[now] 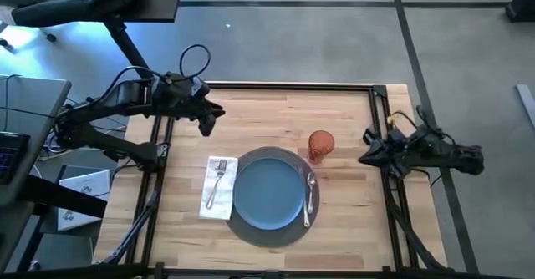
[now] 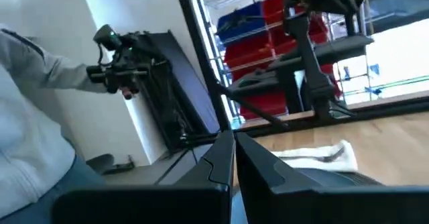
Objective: Set table place
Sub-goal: Return to Home Position
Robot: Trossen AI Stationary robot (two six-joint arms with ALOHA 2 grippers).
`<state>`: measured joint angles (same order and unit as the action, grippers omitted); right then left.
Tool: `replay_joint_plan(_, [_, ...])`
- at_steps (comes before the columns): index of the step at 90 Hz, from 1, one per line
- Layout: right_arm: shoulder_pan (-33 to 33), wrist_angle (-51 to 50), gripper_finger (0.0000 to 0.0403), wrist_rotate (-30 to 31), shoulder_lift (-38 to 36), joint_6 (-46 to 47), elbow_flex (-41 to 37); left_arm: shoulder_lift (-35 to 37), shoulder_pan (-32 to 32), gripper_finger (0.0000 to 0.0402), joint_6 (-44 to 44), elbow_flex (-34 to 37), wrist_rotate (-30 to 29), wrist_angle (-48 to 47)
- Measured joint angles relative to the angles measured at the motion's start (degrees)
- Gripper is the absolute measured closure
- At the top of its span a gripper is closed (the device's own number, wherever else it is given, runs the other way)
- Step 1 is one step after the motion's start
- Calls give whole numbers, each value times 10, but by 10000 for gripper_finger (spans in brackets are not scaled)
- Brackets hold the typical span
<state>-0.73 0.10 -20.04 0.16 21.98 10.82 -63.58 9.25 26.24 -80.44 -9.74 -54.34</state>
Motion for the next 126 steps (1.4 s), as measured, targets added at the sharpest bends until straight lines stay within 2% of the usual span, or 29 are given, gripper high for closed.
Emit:
replay_joint_plan(10, [0, 74, 403, 11, 1, 25, -59, 0, 0, 326, -5, 0, 2, 1])
replay_joint_plan(18, [0, 108, 403, 61, 1, 63, -102, 0, 0, 326, -9, 0, 2, 2])
replay_joint_plan(32, [0, -5, 403, 159, 3, 108, -98, 0, 0, 326, -30, 0, 0, 1])
replay_joint_plan(39, [0, -4, 403, 187, 11, 107, -98, 0, 0, 326, -42, 0, 0, 0])
replay_joint_plan(59, [0, -7, 403, 198, 14, 106, -98, 0, 0, 326, -63, 0, -32, 1])
replay_joint_plan(68, [0, -7, 403, 198, 14, 106, -98, 7, 0, 327, -101, 6, -38, 11])
replay_joint_plan(76, [0, -7, 403, 198, 14, 106, -98, 48, 1, 337, -142, 61, -21, 78])
replay_joint_plan(85, [0, -7, 403, 198, 13, 106, -98, 130, 15, 355, -154, 158, 3, 168])
replay_joint_plan(101, [0, -7, 403, 198, 14, 106, -98, 315, 48, 385, -139, 333, -24, 248])
replay_joint_plan(110, [0, -7, 403, 198, 14, 106, -98, 408, 65, 394, -139, 428, -30, 355])
replay_joint_plan(126, [0, -7, 402, 198, 14, 106, -98, 500, 73, 401, -139, 580, -7, 503])
